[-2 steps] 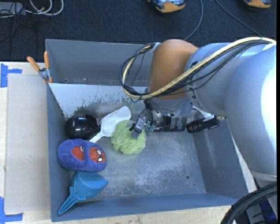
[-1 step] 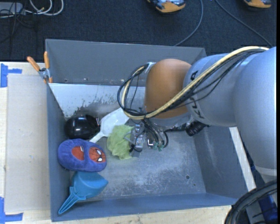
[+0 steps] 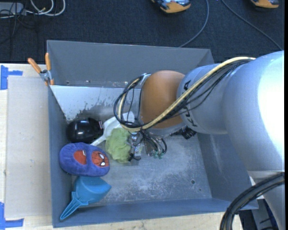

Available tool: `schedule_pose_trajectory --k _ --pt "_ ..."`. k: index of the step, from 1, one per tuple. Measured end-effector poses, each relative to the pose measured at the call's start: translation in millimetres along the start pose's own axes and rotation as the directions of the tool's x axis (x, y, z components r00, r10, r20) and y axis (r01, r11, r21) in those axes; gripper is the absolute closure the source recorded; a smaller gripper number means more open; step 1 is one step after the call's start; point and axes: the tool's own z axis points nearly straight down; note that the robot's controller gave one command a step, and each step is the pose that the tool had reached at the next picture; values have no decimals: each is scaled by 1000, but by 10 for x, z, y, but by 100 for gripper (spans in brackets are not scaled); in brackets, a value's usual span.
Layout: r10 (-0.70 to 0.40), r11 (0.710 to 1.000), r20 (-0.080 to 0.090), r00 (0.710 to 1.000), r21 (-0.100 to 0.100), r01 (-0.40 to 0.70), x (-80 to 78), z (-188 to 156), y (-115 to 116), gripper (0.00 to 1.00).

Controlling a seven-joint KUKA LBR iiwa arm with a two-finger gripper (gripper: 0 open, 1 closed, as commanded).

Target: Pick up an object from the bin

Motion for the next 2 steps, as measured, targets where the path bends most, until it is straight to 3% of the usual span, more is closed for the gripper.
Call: schedule_pose_trajectory --k 1,2 --pt "-90 996 7 996 4 90 -82 7 -4 100" --pt "-17 1000 16 1000 3 17 -99 -968 -79 100"
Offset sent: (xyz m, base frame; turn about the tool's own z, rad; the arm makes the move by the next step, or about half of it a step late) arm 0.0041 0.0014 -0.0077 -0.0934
